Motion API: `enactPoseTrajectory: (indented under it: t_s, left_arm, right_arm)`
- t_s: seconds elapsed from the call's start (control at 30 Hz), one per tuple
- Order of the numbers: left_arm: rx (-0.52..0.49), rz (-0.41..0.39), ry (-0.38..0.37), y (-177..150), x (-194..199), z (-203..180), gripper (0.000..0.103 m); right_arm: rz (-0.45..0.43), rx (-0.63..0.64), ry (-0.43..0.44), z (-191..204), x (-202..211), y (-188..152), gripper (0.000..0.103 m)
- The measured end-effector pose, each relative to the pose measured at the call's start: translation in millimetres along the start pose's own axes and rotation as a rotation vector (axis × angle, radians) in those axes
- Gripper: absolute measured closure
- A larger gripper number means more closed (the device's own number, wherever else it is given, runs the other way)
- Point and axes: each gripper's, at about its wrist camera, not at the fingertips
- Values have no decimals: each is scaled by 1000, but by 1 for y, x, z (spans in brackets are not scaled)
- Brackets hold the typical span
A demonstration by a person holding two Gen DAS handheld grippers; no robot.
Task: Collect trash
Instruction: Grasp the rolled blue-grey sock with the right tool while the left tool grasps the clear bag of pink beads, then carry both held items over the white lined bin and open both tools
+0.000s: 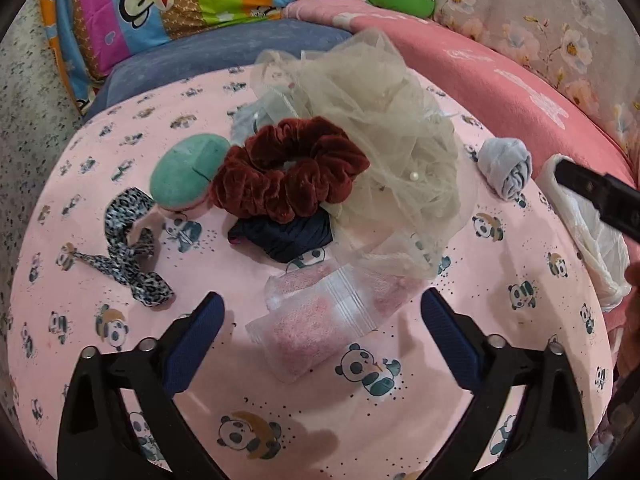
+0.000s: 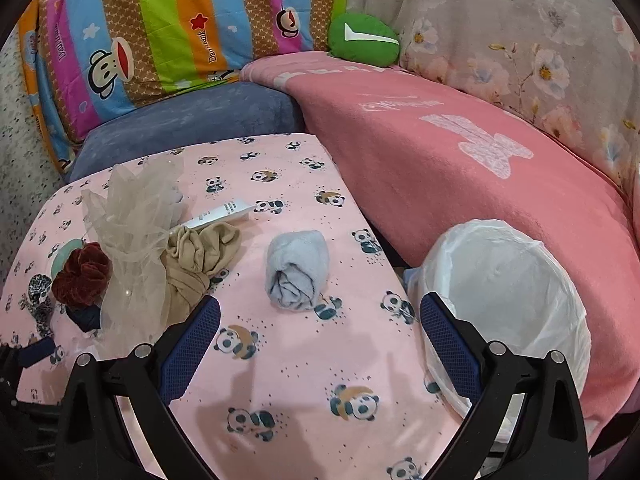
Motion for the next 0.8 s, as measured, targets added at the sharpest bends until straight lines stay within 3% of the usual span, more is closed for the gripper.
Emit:
enactPoseTrajectory:
  t_s: [0.17, 0.27, 0.37, 0.43, 0.5, 0.63, 0.8]
  left_arm:
    - [14, 39, -44, -3, -10, 1, 35]
    - [23, 28, -43, -3, -9, 0, 45]
    - [35, 32, -50, -2, -8, 1, 58]
    - [44, 34, -49, 0, -7, 2, 68]
    - [48, 38, -48, 1, -5, 1, 75]
    - [56, 41, -49, 1, 1, -3, 85]
    - [56, 34, -57, 3, 12, -15, 91]
  right_arm:
    - [31, -3, 22, 15, -27, 12, 8]
    - [38, -7, 27, 23, -38, 18, 16]
    - [56, -3, 36, 30, -50, 20, 36]
    - [88, -1, 50, 32, -60, 19, 59]
    - [98, -6, 58, 32, -62, 17, 72]
    - [83, -22, 73, 23, -55, 13, 83]
    - [73, -55, 93, 6, -34, 10, 86]
Point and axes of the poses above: each gripper's, at about its wrist camera, not at the fingertips, and x roughly against the way its jaws point, z to its left, y to its top, and after that the axes turned 5 degrees about -y, right-handed
